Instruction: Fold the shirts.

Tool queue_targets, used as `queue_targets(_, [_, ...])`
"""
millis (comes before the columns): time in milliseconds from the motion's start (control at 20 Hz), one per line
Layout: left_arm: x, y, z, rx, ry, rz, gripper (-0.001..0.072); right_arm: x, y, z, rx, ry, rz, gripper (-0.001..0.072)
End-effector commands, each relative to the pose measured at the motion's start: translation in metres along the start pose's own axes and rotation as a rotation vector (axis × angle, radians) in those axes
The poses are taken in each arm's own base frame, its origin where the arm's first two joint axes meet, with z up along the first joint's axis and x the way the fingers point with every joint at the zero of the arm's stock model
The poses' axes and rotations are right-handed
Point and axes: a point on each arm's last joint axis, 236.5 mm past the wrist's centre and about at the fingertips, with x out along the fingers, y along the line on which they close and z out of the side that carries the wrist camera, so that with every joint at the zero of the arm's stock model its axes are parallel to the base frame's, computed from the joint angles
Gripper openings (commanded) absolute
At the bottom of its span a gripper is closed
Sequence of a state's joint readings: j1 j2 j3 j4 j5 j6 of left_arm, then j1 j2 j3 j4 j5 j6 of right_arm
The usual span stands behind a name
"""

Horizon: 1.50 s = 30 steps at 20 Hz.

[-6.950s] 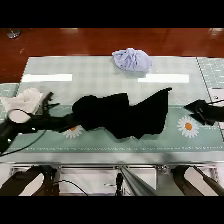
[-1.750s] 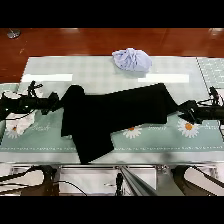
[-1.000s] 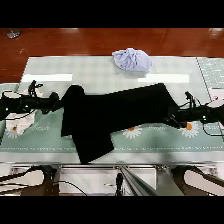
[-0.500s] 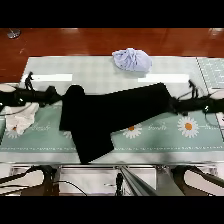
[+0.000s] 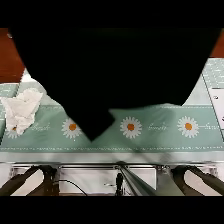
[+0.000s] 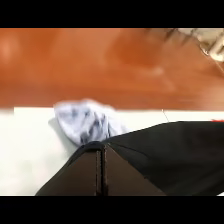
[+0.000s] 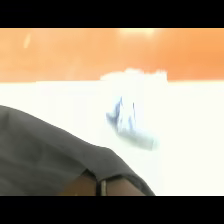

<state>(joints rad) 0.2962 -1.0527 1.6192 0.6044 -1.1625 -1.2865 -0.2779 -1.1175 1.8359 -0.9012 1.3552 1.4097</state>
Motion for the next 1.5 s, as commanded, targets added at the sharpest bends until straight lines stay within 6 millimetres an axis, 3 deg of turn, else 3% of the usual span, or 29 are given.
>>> queue_targets(0, [-0.085, -0.06, 0.031, 0.174, -0.116, 0.144, 0.0025, -0.1, 0.052, 0.028, -0.163, -0.192, -0.101, 0.0026])
queue_targets(200, [-0.179, -0.091, 0.026, 0.343, -0.243, 0.406, 0.0024, -0.182, 0.098, 0.004, -0.238, -0.301, -0.164, 0.0026])
queue_targets(350, [-0.237, -0.113, 0.016, 0.403, -0.343, 0.508, 0.0024, -0.227, 0.106, -0.014, -0.23, -0.371, -0.257, 0.0026])
queue_targets(450, [-0.267, -0.124, 0.007, 0.422, -0.384, 0.517, 0.0024, -0.244, 0.109, -0.028, -0.218, -0.379, -0.291, 0.0026])
queue_targets(600, [-0.307, -0.124, -0.004, 0.415, -0.434, 0.549, 0.0024, -0.251, 0.114, -0.052, -0.199, -0.334, -0.293, 0.0026])
queue_targets(700, [-0.313, -0.113, -0.01, 0.401, -0.405, 0.582, 0.0024, -0.244, 0.109, -0.071, -0.165, -0.246, -0.293, 0.0026])
queue_targets(850, [-0.278, -0.086, -0.022, 0.37, -0.281, 0.589, 0.0024, -0.219, 0.092, -0.106, -0.099, -0.063, -0.288, 0.0026])
queue_targets(1000, [-0.209, -0.028, -0.049, 0.306, -0.065, 0.62, 0.0024, -0.174, 0.074, -0.127, -0.035, 0.071, -0.225, 0.0026])
queue_targets(1150, [-0.127, 0.025, -0.076, 0.243, 0.121, 0.598, 0.0024, -0.111, 0.038, -0.136, 0.041, 0.114, -0.178, 0.0026])
queue_targets(1350, [-0.028, 0.095, -0.097, 0.162, 0.288, 0.592, 0.0025, -0.015, -0.032, -0.156, 0.155, 0.203, -0.17, 0.0026])
queue_targets(1450, [0.015, 0.122, -0.11, 0.116, 0.338, 0.574, 0.0025, 0.032, -0.06, -0.151, 0.202, 0.22, -0.144, 0.0026])
